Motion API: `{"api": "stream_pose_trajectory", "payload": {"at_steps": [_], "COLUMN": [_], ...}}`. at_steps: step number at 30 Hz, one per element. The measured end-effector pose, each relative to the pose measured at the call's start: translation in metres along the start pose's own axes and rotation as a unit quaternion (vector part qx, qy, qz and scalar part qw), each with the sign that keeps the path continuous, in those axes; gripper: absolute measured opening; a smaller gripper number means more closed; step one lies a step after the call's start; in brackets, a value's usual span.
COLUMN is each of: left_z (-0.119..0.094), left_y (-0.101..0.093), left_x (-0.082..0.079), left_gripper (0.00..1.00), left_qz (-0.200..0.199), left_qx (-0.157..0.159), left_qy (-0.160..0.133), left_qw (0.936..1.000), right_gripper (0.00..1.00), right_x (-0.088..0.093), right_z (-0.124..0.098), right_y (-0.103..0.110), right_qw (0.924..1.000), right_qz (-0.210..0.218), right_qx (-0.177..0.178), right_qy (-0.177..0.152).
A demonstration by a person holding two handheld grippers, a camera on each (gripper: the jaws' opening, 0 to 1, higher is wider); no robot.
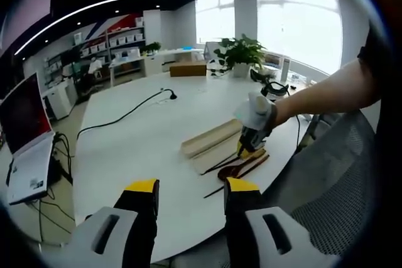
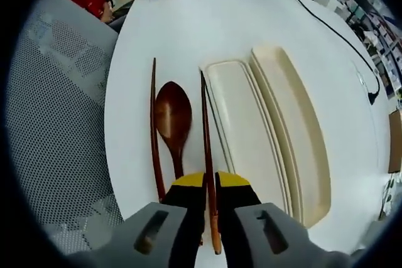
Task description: Arrange the utensils inside the cutlery case until each visible utensil rests in its matching compartment.
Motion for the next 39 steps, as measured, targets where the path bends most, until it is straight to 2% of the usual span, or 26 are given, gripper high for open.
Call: {"api": "stream_pose_trajectory", "payload": {"at_steps": [4,7,10,16,22,30,39], "left_z": [-0.0007,0.0004,0.0003,-0.0004,0.0006,0.0012,0.0010], "left_y": [0.0004,-0.0016,-0.0013,0.0003,-0.0022,-0.0023,-0.0017], "left_x": [-0.0014,0.0007,0.0000,-0.0019,0.0001,0.0017,0.0025], "left_gripper": [0.40,0.40,0.40,0.40,0.39,0.39,0.38], "left_qz": [0.001,0.002,0.004,-0.004,0.002,0.004,0.007], "left_qx": [-0.001,0.005,0.004,0.002,0.008,0.007,0.003], "left_qy": [-0.005,0.003,0.001,-0.005,0.002,0.007,0.009], "left_qw": [1.0000,1.0000,1.0000,1.0000,1.0000,0.9999,0.9999], "right_gripper": [0.02,0.02,0.03,0.03,0.03,0.02,0.01], "right_x": [0.0016,0.0008,-0.0009,-0.0022,-0.0030,-0.0058,-0.0054], "right_z": [-0.0007,-0.0010,0.0004,0.0012,0.0011,0.0030,0.0029], "right_y": [-0.0004,-0.0017,-0.0005,0.0011,-0.0002,0.0029,0.0019], "right_qw": [0.9998,0.9997,0.9999,0.9988,0.9995,0.9973,0.9977], "right_qz": [-0.006,0.001,0.000,-0.048,-0.030,-0.071,-0.065], "right_qx": [0.004,-0.002,-0.001,0.004,0.002,0.010,0.010], "right_qy": [-0.017,-0.023,-0.015,0.007,-0.005,0.016,0.018]}}
Point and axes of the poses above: the point that each gripper's makers call its tool centre point, and the gripper's own axes: z roughly forward along the fingers, y roughly to its left, x roughly out of its underside, the point moved 3 cm from there along -z, roughly backward along the fingers, and after that the axes turned 11 degrees about -x, right-handed, at the moved point
